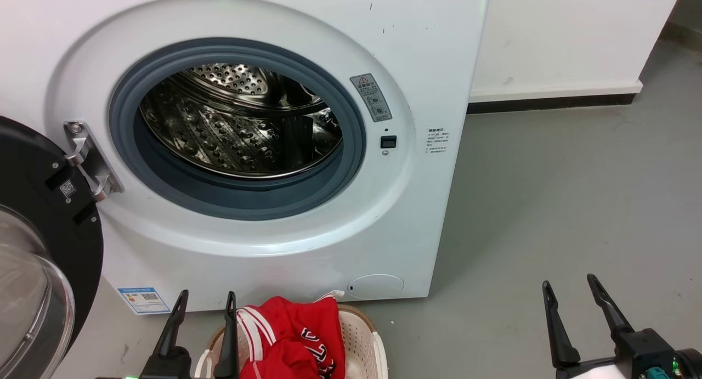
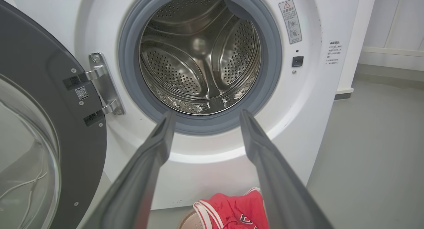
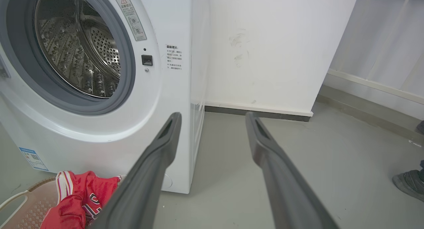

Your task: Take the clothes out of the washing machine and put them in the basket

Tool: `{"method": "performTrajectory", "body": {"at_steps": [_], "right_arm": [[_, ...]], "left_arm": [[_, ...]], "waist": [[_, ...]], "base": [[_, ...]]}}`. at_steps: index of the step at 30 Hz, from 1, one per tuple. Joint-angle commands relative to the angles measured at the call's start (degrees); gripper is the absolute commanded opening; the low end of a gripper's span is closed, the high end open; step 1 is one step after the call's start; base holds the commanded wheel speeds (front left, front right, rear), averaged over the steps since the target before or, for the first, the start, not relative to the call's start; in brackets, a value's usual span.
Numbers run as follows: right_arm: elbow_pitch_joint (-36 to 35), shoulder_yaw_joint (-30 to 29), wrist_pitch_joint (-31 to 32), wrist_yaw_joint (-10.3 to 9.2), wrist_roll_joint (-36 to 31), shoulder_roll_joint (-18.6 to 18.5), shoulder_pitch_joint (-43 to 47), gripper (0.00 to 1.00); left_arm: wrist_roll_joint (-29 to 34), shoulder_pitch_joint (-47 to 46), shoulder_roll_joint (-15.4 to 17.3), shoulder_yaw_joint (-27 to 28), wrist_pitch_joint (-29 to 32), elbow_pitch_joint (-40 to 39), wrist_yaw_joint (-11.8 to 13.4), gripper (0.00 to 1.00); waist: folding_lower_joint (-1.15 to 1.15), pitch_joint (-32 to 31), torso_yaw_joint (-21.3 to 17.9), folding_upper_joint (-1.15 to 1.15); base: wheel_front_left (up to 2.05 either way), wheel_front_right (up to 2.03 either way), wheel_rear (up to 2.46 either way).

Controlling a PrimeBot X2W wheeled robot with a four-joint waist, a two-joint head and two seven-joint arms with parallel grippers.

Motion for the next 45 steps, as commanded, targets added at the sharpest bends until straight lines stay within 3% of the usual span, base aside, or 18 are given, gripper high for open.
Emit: {"method": "performTrajectory", "body": {"at_steps": [1, 34, 35, 38, 45], "right_arm": [[0.08, 0.04, -0.13, -0.08, -0.06, 0.08, 0.14, 1.0], [0.32, 0.24, -0.13, -0.08, 0.25, 0.08, -0.99, 1.0], [0.35, 0.26, 0.0, 0.0, 0.22, 0.0, -0.25, 0.0], [1.57, 0.52, 0.11, 0.01, 0.84, 0.02, 0.32, 0.0], [2.12, 0.48, 1.83, 0.01, 10.72, -0.36, -0.93, 0.0]], "left_arm": [[0.29, 0.86, -0.36, 0.42, -0.13, 0.09, 0.0, 1.0], [1.3, 0.38, -3.39, 4.81, -0.13, 1.36, -3.08, 1.0], [1.2, 0.44, -3.44, 4.86, 0.0, 1.36, -3.16, 0.0], [0.53, 0.64, -3.66, 4.95, 0.29, 2.97, -3.33, 0.0], [-8.18, -1.15, -3.85, 5.92, 2.55, 4.2, -4.2, 0.0]], "waist": [[0.01, -0.12, -0.14, 0.0], [0.01, -0.18, -0.17, 0.0], [0.01, -0.18, -0.17, 0.0], [0.01, -0.17, -0.15, 0.0], [0.01, -0.01, 0.0, 0.0]], "base": [[0.0, 0.0, 0.0], [0.0, 0.0, 0.0], [0.0, 0.0, 0.0], [0.0, 0.0, 0.0], [0.0, 0.0, 0.0]]}}
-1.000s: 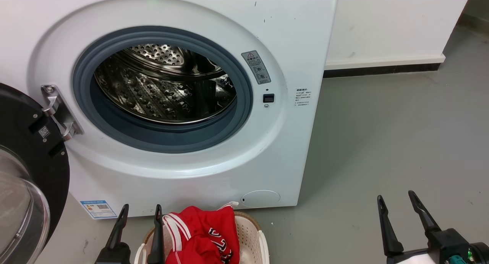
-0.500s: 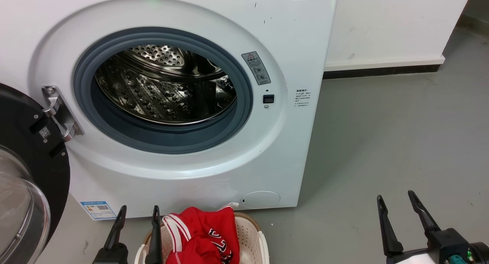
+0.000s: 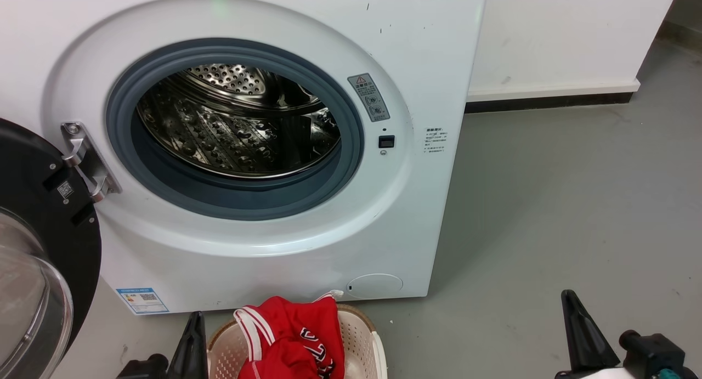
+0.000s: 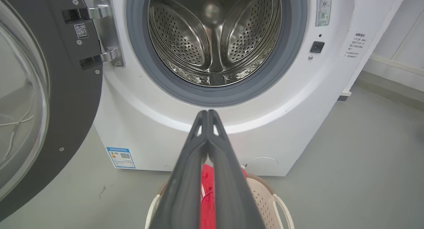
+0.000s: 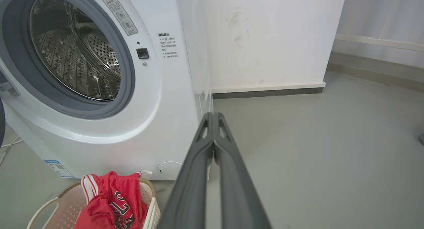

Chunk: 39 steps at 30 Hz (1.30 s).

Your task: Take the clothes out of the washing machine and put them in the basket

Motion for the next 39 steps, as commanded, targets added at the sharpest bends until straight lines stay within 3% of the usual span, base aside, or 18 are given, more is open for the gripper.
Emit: {"method": "performTrajectory", "body": {"at_steps": [1, 22, 39], "right_arm": [[-0.56, -0.11, 0.54, -0.01, 3.54, -0.4, -1.57, 0.0], [1.36, -0.43, 5.04, -0.02, 27.5, -1.15, -5.2, 0.0], [2.5, -0.89, 8.08, -0.03, 42.06, -1.4, -7.32, 0.0]], "left_arm": [[-3.07, -1.96, -0.07, 0.61, 0.54, -0.52, -0.45, 0.0], [-24.87, -5.96, -0.55, 2.5, 5.6, 1.93, -2.66, 0.0], [-38.34, -8.48, -0.82, 3.74, 8.85, 3.63, -4.03, 0.0]], "waist": [[0.0, 0.04, 0.03, 0.0], [0.0, 0.51, 0.47, 0.0], [0.0, 0.87, 0.81, 0.0]], "base": [[0.0, 0.0, 0.0], [0.0, 0.0, 0.0], [0.0, 0.0, 0.0]]}}
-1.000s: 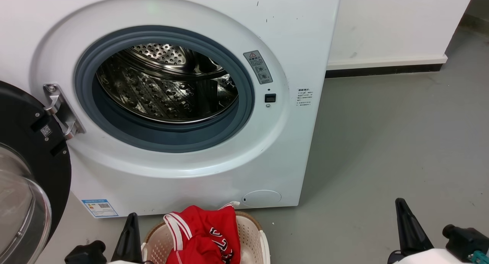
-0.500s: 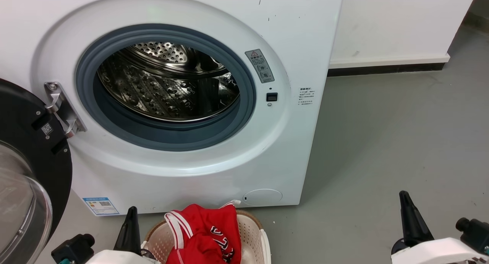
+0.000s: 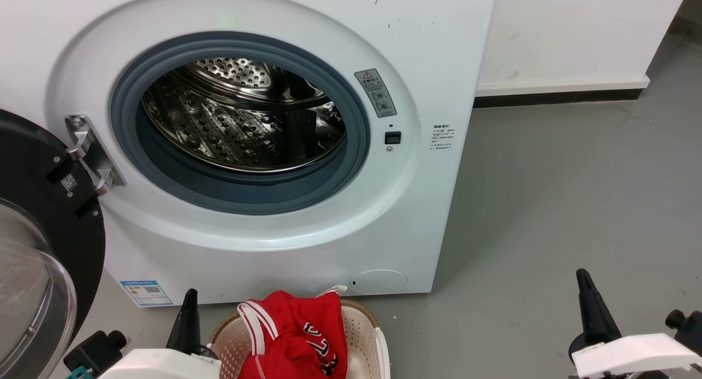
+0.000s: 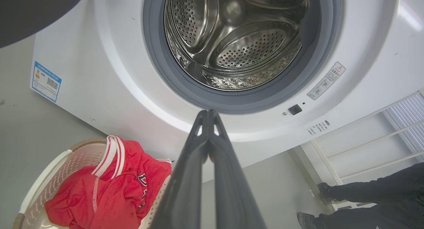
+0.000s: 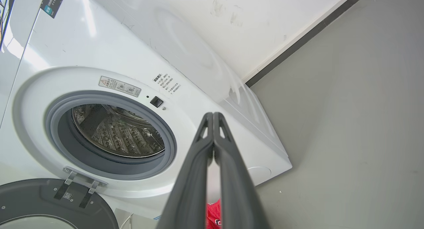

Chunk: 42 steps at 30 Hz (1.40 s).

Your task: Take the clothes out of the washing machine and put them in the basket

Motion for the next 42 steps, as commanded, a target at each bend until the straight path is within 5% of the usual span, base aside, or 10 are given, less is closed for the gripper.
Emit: {"method": "performTrajectory", "body": {"at_steps": [1, 42], "right_arm": [[-0.4, -0.17, 0.34, -0.01, 1.82, -0.49, -2.04, 0.0], [1.91, -1.71, 6.74, -0.03, 29.6, -0.48, -6.13, 0.0]], "left_arm": [[-1.68, -1.51, 0.16, 0.38, 0.36, -0.31, -0.32, 0.0], [-27.8, -6.36, -0.46, 2.86, 6.7, 3.0, -3.05, 0.0]], "waist": [[0.0, 0.02, 0.03, 0.0], [0.0, 0.94, 0.89, 0.0]], "base": [[0.0, 0.0, 0.0], [0.0, 0.0, 0.0]]}}
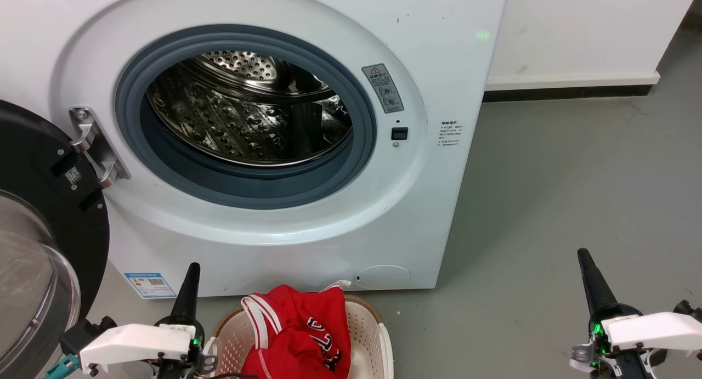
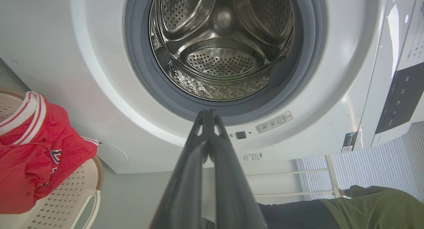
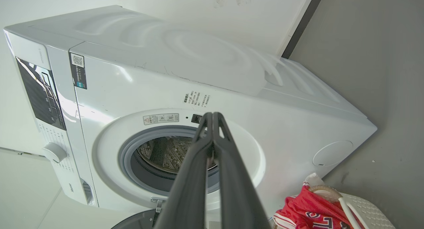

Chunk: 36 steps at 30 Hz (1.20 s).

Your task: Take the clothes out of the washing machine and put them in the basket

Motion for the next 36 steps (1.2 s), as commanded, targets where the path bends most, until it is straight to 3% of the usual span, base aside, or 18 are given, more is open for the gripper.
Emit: {"method": "performTrajectory", "body": {"at_steps": [1, 36], "right_arm": [[-0.12, -0.22, 0.37, -0.02, 1.56, -0.33, -1.65, 0.0], [1.48, -1.62, 4.77, -0.04, 18.64, 0.09, -3.99, 0.0]], "left_arm": [[-1.45, -1.02, 0.01, 0.37, 0.39, -0.07, -0.45, 0.0], [-17.83, -3.93, -0.44, 1.89, 4.37, 2.07, -2.11, 0.0]], "waist": [[0.0, 0.03, 0.03, 0.0], [0.0, 0.85, 0.8, 0.0]], "base": [[0.0, 0.0, 0.0], [0.0, 0.0, 0.0]]}}
